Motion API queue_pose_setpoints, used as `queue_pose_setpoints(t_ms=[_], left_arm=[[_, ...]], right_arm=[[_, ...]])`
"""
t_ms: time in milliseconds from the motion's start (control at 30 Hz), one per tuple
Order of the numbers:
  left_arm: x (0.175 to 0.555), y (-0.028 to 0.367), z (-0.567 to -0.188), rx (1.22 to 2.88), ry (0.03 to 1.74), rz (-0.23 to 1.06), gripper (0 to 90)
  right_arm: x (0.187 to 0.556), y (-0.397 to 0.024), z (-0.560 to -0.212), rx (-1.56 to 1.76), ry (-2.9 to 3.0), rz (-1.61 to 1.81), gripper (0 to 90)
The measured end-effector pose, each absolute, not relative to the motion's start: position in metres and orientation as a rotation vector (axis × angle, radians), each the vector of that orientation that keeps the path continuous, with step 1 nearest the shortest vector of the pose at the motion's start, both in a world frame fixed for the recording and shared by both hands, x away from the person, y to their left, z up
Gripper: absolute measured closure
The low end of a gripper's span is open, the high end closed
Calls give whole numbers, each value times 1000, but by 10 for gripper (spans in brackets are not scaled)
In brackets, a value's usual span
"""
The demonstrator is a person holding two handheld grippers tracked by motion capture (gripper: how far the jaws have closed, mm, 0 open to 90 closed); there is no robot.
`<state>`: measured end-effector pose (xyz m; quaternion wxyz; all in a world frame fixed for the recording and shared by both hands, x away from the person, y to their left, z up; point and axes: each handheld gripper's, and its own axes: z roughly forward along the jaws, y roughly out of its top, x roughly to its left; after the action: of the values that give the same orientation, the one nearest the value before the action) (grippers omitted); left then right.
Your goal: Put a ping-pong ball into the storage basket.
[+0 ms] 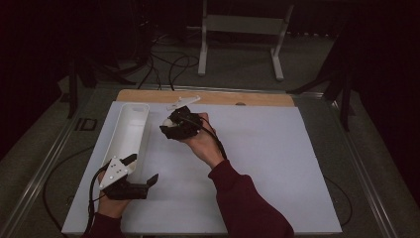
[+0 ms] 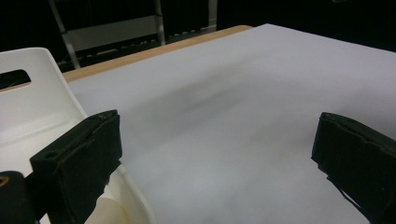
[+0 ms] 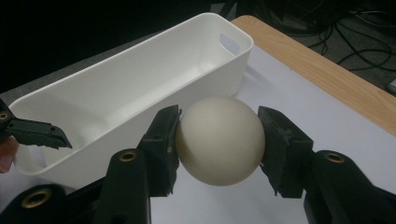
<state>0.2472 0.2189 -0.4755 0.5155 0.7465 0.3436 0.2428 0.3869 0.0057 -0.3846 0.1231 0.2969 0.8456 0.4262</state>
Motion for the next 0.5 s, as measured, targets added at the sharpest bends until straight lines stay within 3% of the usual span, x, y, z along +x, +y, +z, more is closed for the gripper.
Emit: queue_pose_setpoints(t_ms=[500], left_arm=[[248, 219, -475, 1795, 824, 583, 22]], right_arm=[[386, 16, -384, 835, 2467, 1265, 503]])
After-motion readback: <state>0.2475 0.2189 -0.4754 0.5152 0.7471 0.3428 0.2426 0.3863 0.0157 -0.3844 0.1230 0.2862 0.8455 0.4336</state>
